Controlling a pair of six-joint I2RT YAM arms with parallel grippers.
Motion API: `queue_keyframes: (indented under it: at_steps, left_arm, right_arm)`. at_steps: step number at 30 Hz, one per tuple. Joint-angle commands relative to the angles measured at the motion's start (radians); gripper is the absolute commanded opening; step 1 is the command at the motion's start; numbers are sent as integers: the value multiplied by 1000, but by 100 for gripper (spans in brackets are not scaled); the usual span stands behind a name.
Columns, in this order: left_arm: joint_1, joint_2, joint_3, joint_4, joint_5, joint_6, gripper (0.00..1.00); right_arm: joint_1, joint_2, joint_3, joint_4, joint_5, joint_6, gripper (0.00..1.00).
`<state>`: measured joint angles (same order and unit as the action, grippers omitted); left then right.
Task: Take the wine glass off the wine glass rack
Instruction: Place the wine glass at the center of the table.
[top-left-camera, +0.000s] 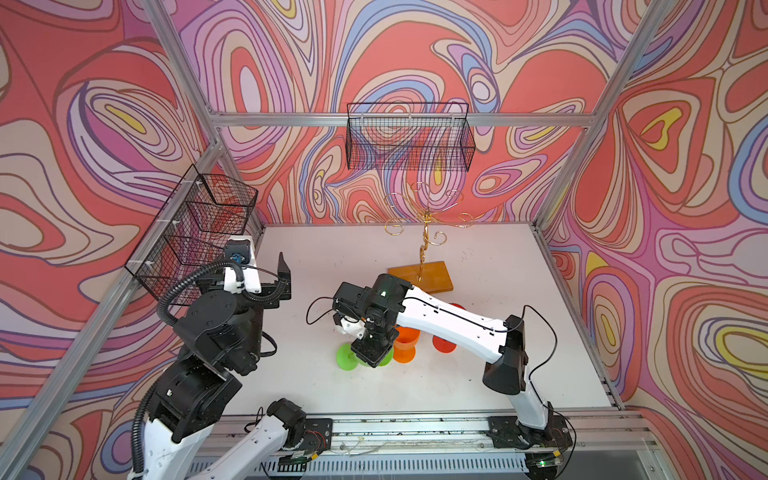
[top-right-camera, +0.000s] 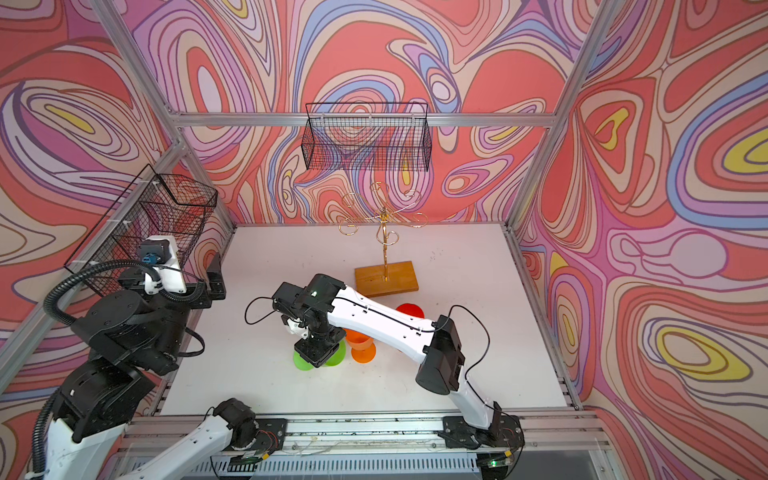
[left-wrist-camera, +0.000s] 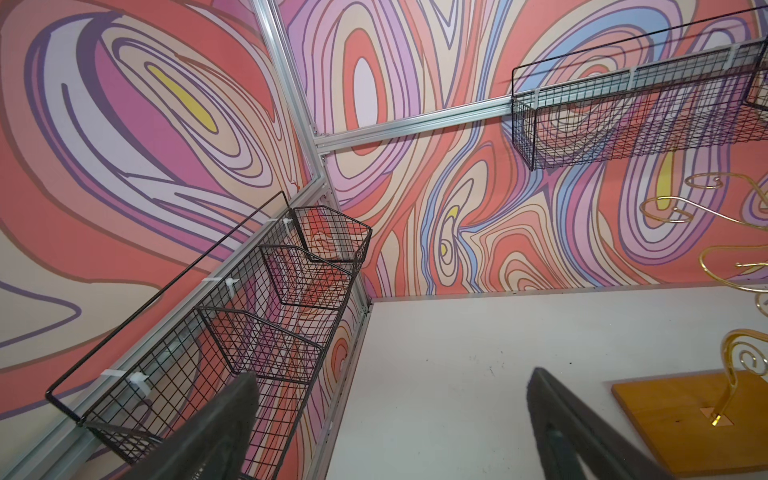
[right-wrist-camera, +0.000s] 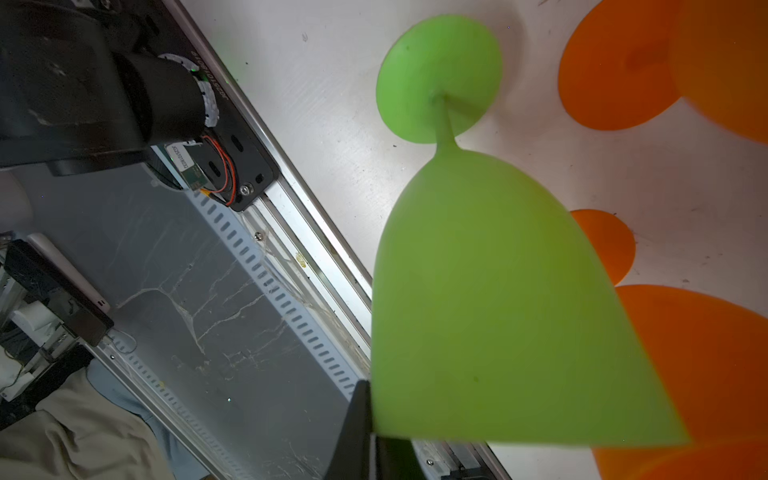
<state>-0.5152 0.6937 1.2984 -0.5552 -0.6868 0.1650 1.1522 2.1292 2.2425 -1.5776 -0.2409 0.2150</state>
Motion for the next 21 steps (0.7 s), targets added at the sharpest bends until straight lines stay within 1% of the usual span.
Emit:
queue_keyframes:
  at_steps: [1,7,15,21]
  left_arm:
    - [6,1,-16,14,9,5,100]
    - [7,-8,-24,11,19,2,100]
    - [6,1,-36,9,33,-6,100]
    - [7,-2,-37,6,30,-9,100]
  right_arm:
    - [3,-12,6,-46,50,7,0]
    - [3,-23,2,-75,89,20,0]
    - [10,7,28,-81,93,18,0]
    - [10,-4,-3,-88,107,15,0]
